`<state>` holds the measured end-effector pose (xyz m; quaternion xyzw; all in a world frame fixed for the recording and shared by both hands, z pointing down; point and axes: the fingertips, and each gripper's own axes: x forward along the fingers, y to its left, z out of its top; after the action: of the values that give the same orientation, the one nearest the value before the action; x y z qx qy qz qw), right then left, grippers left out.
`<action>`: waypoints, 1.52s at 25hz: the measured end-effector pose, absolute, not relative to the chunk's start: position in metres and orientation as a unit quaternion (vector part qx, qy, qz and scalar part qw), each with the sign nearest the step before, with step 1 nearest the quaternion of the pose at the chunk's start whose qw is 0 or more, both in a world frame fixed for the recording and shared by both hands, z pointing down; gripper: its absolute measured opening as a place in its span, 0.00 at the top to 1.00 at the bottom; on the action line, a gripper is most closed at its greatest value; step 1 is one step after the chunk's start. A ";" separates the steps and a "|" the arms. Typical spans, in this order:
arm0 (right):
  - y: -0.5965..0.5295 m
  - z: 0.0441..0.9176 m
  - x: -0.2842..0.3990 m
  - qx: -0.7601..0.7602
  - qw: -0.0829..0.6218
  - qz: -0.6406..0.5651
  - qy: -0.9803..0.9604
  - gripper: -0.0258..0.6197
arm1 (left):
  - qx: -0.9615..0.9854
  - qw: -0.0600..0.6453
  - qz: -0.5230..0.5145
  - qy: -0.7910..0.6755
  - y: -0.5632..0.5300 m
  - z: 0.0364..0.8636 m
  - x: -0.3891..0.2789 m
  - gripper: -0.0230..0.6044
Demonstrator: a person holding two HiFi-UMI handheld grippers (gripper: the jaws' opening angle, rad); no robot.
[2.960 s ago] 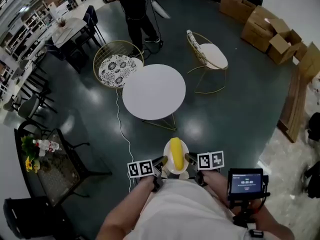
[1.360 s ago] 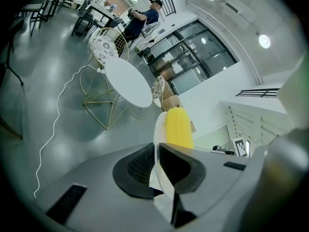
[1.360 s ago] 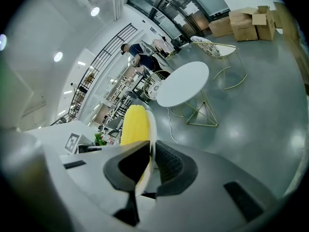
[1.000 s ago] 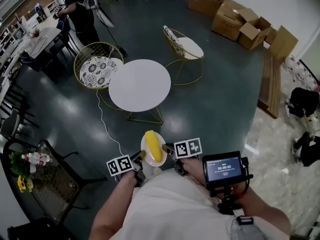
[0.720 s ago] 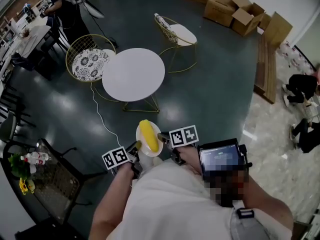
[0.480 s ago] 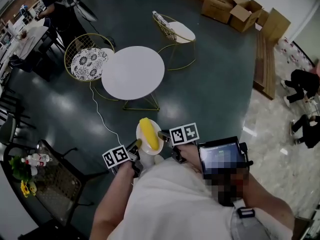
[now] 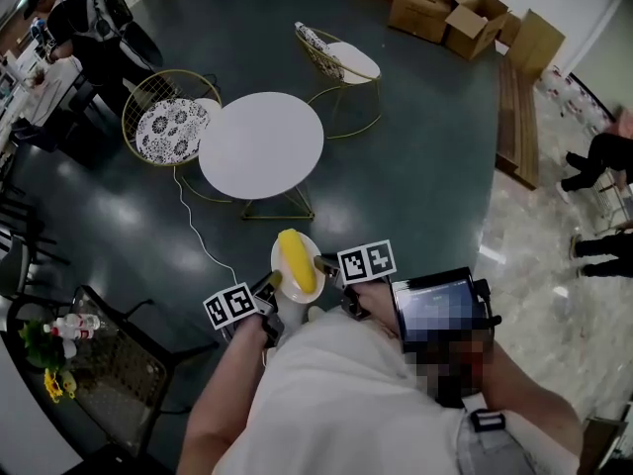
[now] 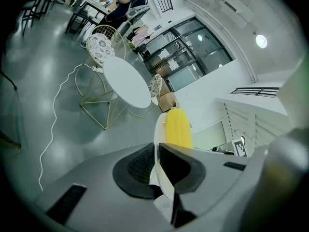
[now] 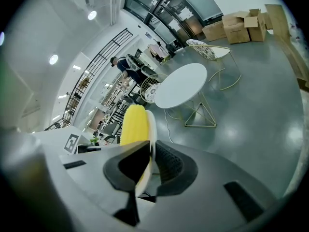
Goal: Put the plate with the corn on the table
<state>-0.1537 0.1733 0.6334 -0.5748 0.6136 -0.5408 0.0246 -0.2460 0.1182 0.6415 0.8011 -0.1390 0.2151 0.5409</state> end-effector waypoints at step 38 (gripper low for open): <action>0.111 0.641 -0.104 -0.539 0.018 -0.563 0.627 0.89 | 0.785 0.554 0.212 -0.180 0.062 0.647 -0.200 0.91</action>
<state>-0.1037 0.1111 0.6408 -0.5386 0.6268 -0.5628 0.0181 -0.1998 0.0622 0.6469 0.7850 -0.1799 0.2119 0.5537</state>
